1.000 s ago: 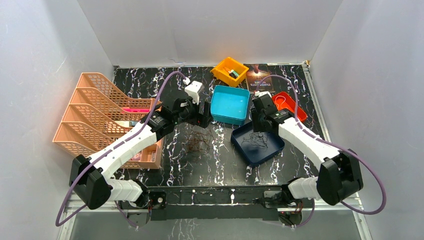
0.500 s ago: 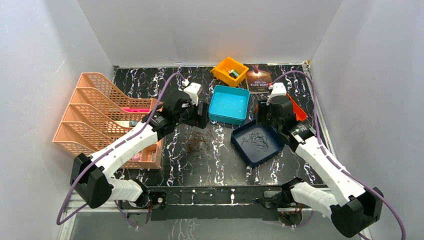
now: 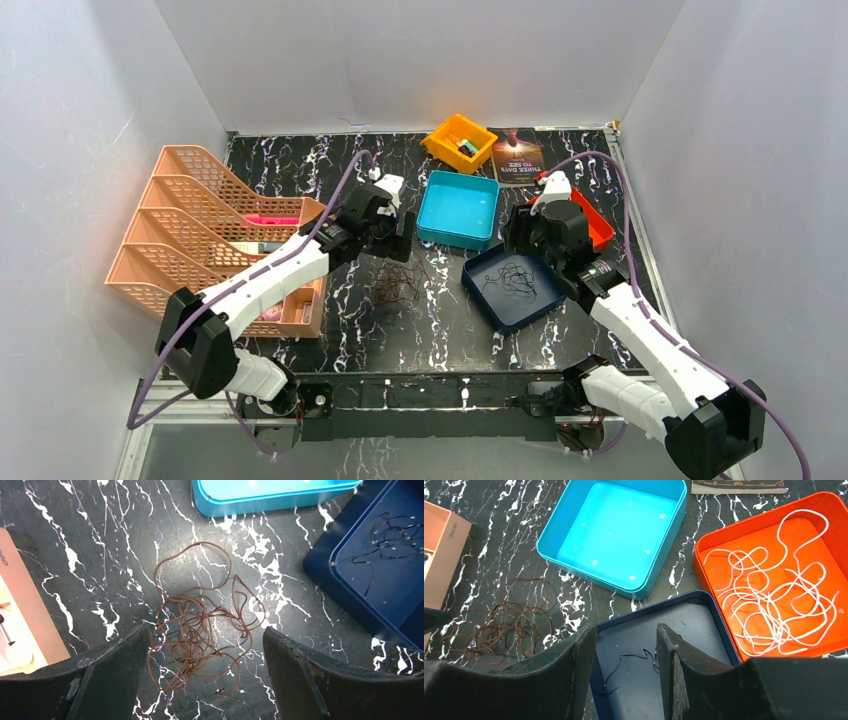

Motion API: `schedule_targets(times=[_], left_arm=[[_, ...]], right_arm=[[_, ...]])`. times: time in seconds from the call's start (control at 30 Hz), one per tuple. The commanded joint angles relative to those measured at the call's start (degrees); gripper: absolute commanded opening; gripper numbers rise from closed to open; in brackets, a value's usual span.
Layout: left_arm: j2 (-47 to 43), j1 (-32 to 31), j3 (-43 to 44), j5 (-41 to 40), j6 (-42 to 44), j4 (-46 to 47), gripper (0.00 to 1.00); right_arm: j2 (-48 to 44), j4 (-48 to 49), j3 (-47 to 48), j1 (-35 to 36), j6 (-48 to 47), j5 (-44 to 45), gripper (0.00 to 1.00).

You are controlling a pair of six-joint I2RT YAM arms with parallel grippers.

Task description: Untangle the cables

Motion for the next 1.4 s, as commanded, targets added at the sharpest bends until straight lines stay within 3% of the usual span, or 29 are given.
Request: schedule_targets(times=[0.0, 0.57, 1.03, 1.13, 1.23, 1.37], left_arm=[[1.2, 0.1, 0.9, 0.0, -1.5, -2.9, 0.81], [3.6, 0.1, -0.4, 0.1, -2.9, -6.2, 0.79], [6.7, 0.1, -0.9, 0.8, -4.3, -8.1, 0.72], [7.0, 0.1, -0.5, 1.3, -4.5, -7.0, 0.71], [7.1, 0.1, -0.8, 1.4, -4.6, -5.5, 0.70], [8.4, 0.1, -1.4, 1.0, -4.7, -4.9, 0.69]], right_arm=[[-1.0, 5.0, -0.2, -0.1, 1.7, -1.0, 0.56], [-0.3, 7.9, -3.6, -0.1, 5.3, 0.6, 0.56], [2.5, 6.2, -2.5, -0.1, 3.9, -4.0, 0.61], [2.3, 8.5, -3.3, -0.2, 3.2, -8.3, 0.61], [3.5, 11.1, -3.4, -0.1, 2.2, -17.9, 0.60], [9.6, 10.0, 0.5, -0.1, 2.0, -27.8, 0.59]])
